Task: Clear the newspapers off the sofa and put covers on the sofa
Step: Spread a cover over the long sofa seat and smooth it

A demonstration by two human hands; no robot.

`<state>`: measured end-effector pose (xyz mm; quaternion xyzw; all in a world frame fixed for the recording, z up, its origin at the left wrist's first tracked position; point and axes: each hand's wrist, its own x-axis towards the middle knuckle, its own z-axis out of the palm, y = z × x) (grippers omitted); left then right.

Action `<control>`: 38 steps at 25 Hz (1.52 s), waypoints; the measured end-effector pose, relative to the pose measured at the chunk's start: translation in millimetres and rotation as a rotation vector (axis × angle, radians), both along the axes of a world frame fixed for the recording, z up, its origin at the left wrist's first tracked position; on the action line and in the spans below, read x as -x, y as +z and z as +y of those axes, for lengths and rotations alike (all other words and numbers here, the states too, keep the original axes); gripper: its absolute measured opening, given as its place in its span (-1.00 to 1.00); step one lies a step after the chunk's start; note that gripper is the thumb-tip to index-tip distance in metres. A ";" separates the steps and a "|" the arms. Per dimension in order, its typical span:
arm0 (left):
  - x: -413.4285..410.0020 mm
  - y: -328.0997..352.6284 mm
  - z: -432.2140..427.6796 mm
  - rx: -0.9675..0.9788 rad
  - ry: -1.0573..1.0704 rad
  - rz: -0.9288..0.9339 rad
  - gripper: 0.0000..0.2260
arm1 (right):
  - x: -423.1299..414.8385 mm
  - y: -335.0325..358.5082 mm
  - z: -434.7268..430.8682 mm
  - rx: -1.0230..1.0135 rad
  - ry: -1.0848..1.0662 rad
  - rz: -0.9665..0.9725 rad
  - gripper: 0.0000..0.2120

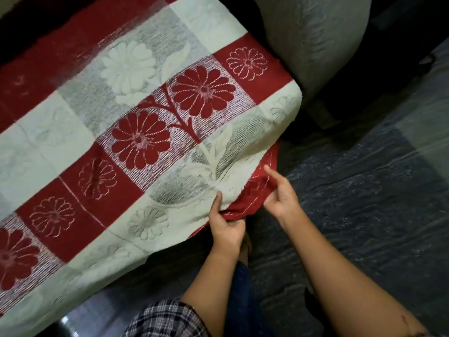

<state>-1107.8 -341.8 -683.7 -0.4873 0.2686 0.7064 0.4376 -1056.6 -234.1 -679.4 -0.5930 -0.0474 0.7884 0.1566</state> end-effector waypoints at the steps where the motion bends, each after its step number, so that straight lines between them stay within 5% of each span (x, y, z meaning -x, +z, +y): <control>1: 1.2 0.8 7.5 0.016 0.012 0.008 -0.48 | 4.5 1.2 14.9 -0.008 0.019 0.011 -0.74; 4: -3.3 -0.8 35.2 0.087 0.084 0.001 -0.45 | 8.0 -0.4 38.1 0.028 0.120 -0.093 -0.92; 9: -18.8 1.6 87.7 0.057 0.043 0.003 -0.69 | -18.8 -3.6 59.7 0.089 0.139 -0.203 -0.64; 14: -15.0 -11.5 96.2 0.099 -0.036 -0.016 -0.46 | 1.3 -1.7 99.0 0.073 0.116 -0.089 -0.75; 22: -17.6 -11.7 109.2 0.222 -0.017 -0.109 -0.62 | -22.4 -27.2 122.0 -0.054 0.036 -0.342 -0.69; 27: -21.7 -11.9 131.4 0.362 -0.078 -0.140 -0.71 | -17.1 -26.0 137.0 -0.227 0.358 -0.554 -0.84; 30: -28.9 -4.4 156.5 0.335 -0.229 -0.076 -0.63 | -8.5 -15.1 144.9 -0.587 0.670 -0.668 -0.77; 33: -30.0 0.8 182.4 0.424 -0.374 0.188 -0.73 | 3.0 1.9 152.4 -1.044 0.899 -0.591 -0.81; 36: -17.0 16.0 192.9 0.769 -0.674 0.920 -0.88 | 15.8 12.7 152.2 -1.386 0.928 -0.545 -0.78; 38: -0.8 24.7 195.9 0.941 -0.878 1.422 -0.82 | 22.6 12.4 154.5 -1.506 0.950 -0.526 -0.72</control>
